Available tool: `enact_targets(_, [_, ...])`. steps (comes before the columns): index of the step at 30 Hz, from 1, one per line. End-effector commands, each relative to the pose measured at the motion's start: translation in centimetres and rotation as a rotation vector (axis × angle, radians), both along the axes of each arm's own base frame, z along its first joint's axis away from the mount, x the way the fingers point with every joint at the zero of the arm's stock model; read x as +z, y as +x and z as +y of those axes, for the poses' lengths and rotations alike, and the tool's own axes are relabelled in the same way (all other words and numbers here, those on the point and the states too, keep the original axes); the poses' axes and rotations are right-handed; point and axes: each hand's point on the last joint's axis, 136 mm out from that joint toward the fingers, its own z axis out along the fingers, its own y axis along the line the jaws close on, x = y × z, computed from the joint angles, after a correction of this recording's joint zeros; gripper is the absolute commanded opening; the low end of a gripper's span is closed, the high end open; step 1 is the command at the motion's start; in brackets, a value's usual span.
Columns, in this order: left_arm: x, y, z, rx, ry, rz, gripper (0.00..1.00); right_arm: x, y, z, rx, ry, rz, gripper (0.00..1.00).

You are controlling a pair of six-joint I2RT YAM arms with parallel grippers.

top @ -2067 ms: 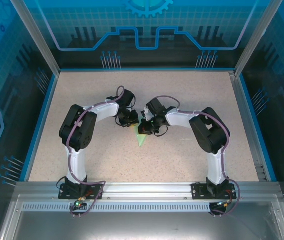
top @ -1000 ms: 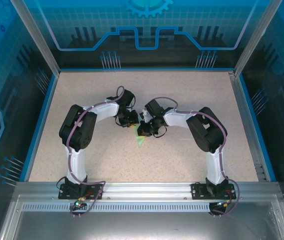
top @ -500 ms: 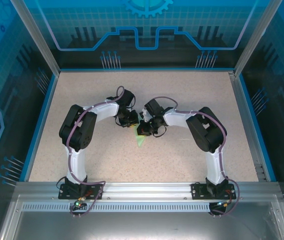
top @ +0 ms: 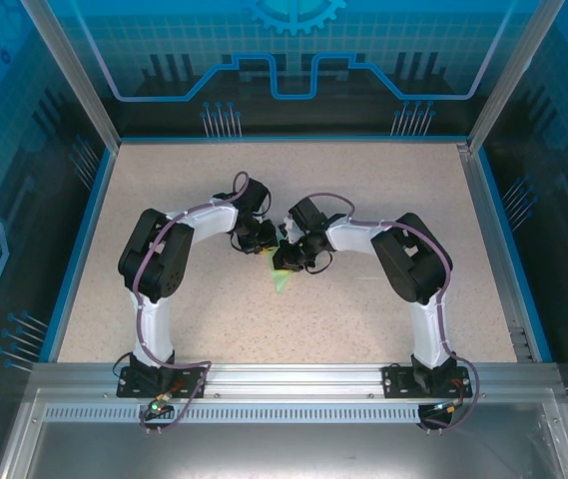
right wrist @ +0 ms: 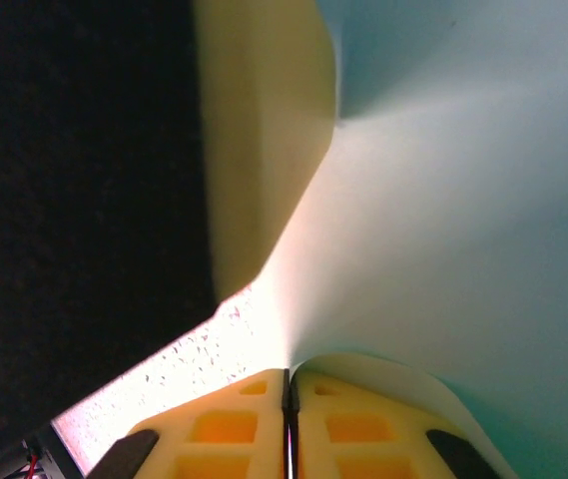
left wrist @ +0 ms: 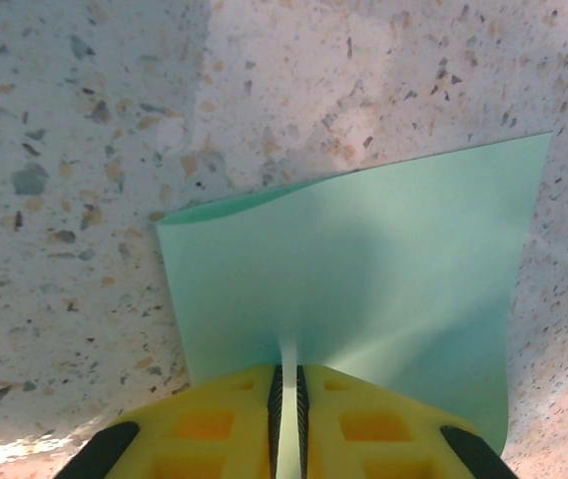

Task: Fold a paper plane with a square sheet of paper (pick it up from the middle)
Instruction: Third fold the triangle at the center of the table.

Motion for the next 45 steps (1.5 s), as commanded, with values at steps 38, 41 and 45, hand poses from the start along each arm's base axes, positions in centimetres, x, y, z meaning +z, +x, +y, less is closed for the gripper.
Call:
enact_targets(38, [4.6,-2.1,3.5,0.097,-0.19,-0.033,0.18,-2.2,-0.4,-0.9,0.019,0.017,0.013,0.16])
enact_targets(41, [4.5,-2.7,2.9,0.079,-0.189,-0.027,0.17,-2.3,-0.4,-1.1,0.016,0.011,0.015,0.13])
enact_targets(45, [4.2,-3.9,2.0,0.059,-0.193,-0.015,0.16,-2.4,-0.4,-1.2,0.015,0.0,0.016,0.08])
